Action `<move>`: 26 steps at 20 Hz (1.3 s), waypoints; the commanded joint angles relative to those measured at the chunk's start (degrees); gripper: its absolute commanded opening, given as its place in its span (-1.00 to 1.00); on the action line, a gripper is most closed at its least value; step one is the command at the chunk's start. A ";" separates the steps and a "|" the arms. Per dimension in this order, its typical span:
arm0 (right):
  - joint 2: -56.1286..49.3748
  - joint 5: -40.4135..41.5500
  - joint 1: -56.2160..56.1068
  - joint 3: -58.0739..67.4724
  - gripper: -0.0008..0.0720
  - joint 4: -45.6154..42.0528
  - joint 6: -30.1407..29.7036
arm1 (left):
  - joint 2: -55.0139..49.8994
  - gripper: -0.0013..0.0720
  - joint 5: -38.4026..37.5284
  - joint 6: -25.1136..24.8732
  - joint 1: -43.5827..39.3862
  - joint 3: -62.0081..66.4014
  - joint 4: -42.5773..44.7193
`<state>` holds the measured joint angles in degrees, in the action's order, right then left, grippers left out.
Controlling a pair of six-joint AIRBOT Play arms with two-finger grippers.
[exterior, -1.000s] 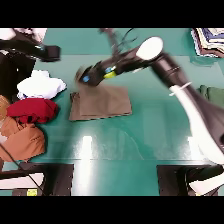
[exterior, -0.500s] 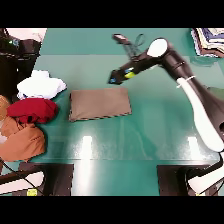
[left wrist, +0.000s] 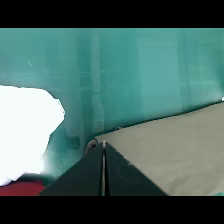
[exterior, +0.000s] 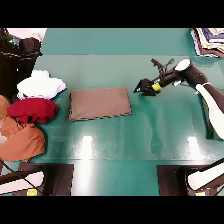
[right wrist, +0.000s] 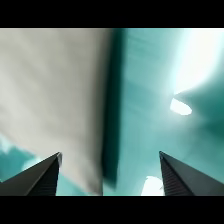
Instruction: Fold the shirts.
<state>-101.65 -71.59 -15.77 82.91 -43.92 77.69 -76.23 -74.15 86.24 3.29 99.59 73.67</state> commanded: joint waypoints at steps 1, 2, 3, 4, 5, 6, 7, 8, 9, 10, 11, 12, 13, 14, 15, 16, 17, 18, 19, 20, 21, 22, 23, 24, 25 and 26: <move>-1.99 4.74 -1.53 -5.49 0.79 8.61 -0.87 | 0.04 -0.89 0.24 -0.83 0.02 -0.02 -0.66; -3.04 5.60 -3.19 -5.42 0.78 10.21 -1.25 | 0.04 -0.89 0.15 -0.83 0.02 -0.02 -0.76; -3.85 6.62 -4.70 -5.42 0.68 11.61 -1.51 | 0.04 -0.89 0.11 -0.85 0.02 -0.02 -0.83; -4.59 7.82 -6.56 -5.42 0.65 13.05 -2.14 | 0.04 -0.89 0.02 -0.85 0.02 -0.02 -0.83; -5.16 8.66 -8.17 -5.42 0.65 14.08 -2.34 | 0.04 -0.89 0.00 -0.85 0.02 -0.02 -0.90; -5.70 9.27 -9.75 -5.42 0.65 14.58 -2.34 | 0.04 -0.89 -0.02 -0.85 0.02 -0.02 -1.20; -6.03 9.94 -10.95 -5.42 0.65 14.56 -2.34 | 0.04 -0.89 -0.09 -0.87 0.02 -0.02 -1.84; -6.25 10.56 -12.04 -5.42 0.58 14.71 -2.36 | 0.04 -0.89 -0.13 -1.05 0.02 -0.02 -2.47; -6.23 11.37 -12.92 -5.40 0.25 14.78 -3.28 | 0.04 -0.89 -0.22 -1.18 0.02 -0.02 -3.28; -6.19 11.80 -13.40 -5.40 0.06 15.69 -5.16 | 0.04 -0.89 -0.22 -1.16 0.02 -0.02 -3.96; -6.19 12.02 -13.53 -5.40 -0.24 17.20 -7.43 | 0.04 -0.89 -0.33 -1.16 -0.15 -0.02 -4.35; -6.16 11.76 -13.51 -5.20 -0.66 18.29 -9.66 | 0.04 -0.89 -0.44 -1.20 -0.70 -0.02 -4.13; -6.19 11.15 -13.31 -4.44 -0.89 18.36 -11.15 | 0.04 -0.89 -0.42 -1.22 -1.68 -0.02 -3.98; -5.86 10.71 -12.68 -3.45 -0.93 18.27 -11.82 | 0.04 -0.89 -0.39 -1.22 -2.97 -0.02 -3.85; -4.94 11.06 -11.87 -2.91 -0.93 17.92 -11.80 | 0.04 -0.89 -0.35 -1.20 -4.79 -0.02 -3.50; -3.19 12.04 -10.43 -2.64 -0.93 16.76 -11.76 | 0.04 -0.89 -0.37 -1.22 -6.67 -0.02 -3.37; -1.05 13.05 -8.52 -2.67 -0.93 15.47 -11.67 | 0.04 -0.89 -0.31 -1.20 -8.76 -0.02 -3.37; 1.55 13.49 -5.66 -2.69 -0.93 13.33 -11.10 | 0.04 -0.89 -0.31 -1.20 -10.75 -0.02 -3.37; 4.26 13.51 -2.12 -2.67 -0.93 10.43 -9.16 | 0.04 -0.89 -0.31 -1.20 -12.81 -0.02 -3.37; 6.88 13.33 1.68 -2.67 -0.93 7.26 -6.88 | 0.04 -0.89 -0.26 -1.18 -14.64 -0.02 -3.37; 9.62 12.98 5.84 -2.67 -0.93 3.89 -4.22 | 0.04 -0.89 -0.07 -1.20 -16.68 -0.02 -3.37; 12.57 12.55 10.64 -2.67 -0.93 0.20 -1.81 | 0.04 -0.89 0.37 -1.20 -18.49 -0.02 -3.37; 15.26 12.04 15.17 -2.67 -0.93 -2.54 -0.98 | 0.04 -0.89 1.20 -1.20 -20.39 -0.02 -3.37; 17.92 11.61 20.15 -2.67 -0.93 -4.59 -0.96 | 0.04 -0.89 2.34 -1.18 -22.05 -0.02 -3.37; 20.15 11.45 24.74 -2.67 -0.93 -5.95 -0.96 | 0.04 -0.89 3.93 -1.18 -23.74 -0.02 -3.37; 22.10 11.47 29.64 -2.67 -0.93 -6.78 -0.98 | 0.04 -0.89 5.68 -1.18 -25.18 -0.02 -3.37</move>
<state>-85.84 -59.57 1.87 80.18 -44.18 74.54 -76.23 -72.23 85.03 -17.30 99.57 70.26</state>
